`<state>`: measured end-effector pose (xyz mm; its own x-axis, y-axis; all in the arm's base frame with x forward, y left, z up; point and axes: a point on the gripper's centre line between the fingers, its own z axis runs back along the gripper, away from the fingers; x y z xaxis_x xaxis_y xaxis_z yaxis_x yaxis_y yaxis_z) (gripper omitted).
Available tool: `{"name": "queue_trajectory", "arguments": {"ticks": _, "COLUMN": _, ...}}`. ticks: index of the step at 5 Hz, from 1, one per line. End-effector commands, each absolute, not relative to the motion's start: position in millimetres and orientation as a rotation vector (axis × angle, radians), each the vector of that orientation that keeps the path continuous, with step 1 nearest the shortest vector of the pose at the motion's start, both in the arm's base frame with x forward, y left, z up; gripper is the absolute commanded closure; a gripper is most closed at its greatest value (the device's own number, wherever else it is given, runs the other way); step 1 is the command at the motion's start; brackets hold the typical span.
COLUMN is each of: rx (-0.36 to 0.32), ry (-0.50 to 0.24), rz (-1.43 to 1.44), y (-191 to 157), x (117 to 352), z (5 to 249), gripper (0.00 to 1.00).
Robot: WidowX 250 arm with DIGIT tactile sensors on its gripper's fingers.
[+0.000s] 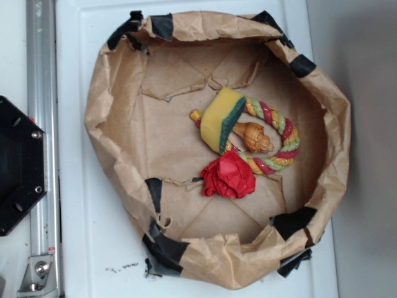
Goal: Grab the green sponge.
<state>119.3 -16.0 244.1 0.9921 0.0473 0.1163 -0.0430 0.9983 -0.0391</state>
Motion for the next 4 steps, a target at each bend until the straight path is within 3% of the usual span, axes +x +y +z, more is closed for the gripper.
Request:
{"name": "queue_trajectory", "arguments": {"ticks": 1, "rx": -0.037, "ry": -0.117, "rz": 0.045, "y": -16.0, "x": 119.3, "z": 244.1, "gripper": 0.00}}
{"name": "queue_trajectory", "arguments": {"ticks": 3, "rx": 0.014, "ry": -0.125, "rz": 0.278, "y": 1.3, "x": 209.8, "z": 208.0, "gripper": 0.00}}
{"name": "queue_trajectory", "arguments": {"ticks": 4, "rx": -0.032, "ry": -0.257, "rz": 0.527, "y": 22.6, "x": 246.3, "z": 189.8, "gripper": 0.00}}
